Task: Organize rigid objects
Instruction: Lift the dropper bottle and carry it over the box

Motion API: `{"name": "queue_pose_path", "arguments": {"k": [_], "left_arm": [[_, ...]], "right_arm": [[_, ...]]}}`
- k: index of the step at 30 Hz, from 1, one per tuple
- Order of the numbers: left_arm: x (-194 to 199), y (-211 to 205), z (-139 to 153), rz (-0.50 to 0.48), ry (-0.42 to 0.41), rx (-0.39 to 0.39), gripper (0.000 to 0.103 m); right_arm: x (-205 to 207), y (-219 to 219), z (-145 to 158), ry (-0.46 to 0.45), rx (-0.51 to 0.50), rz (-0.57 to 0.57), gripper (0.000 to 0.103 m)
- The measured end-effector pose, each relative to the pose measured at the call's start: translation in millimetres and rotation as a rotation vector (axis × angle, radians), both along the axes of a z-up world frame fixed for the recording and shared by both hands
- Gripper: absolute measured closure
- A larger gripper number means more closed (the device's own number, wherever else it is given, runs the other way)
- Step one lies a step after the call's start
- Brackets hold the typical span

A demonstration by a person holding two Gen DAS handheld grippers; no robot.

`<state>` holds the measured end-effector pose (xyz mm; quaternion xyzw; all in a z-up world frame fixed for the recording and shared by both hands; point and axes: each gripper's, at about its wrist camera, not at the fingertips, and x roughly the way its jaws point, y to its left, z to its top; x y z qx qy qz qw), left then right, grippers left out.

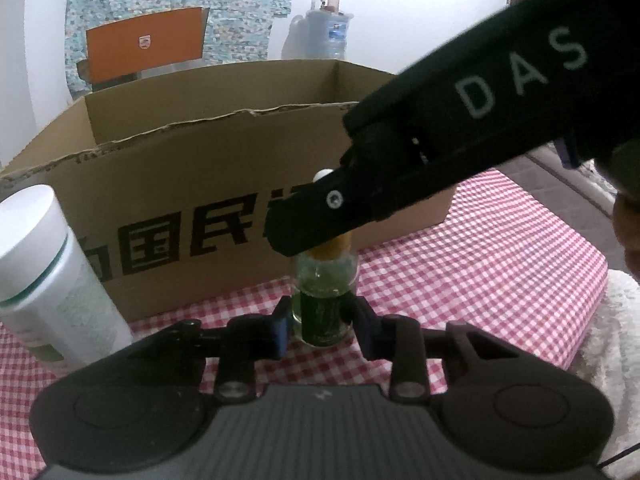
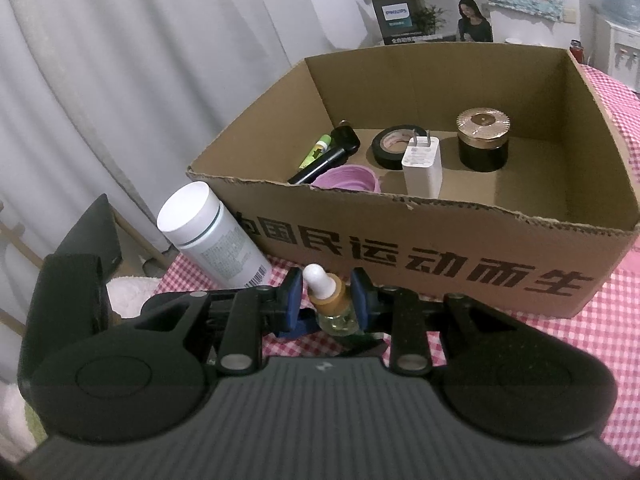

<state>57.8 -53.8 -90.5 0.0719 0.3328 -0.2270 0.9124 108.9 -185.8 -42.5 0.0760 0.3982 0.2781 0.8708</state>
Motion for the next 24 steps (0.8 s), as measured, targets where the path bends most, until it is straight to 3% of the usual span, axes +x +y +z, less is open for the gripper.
{"name": "queue_pose_path", "arguments": {"k": [24], "left_arm": [[-6,-7,0,-0.041,-0.007,0.021,0.068]], "right_arm": [[-10,-13,-2,0.001,0.0,-0.047,0.077]]}}
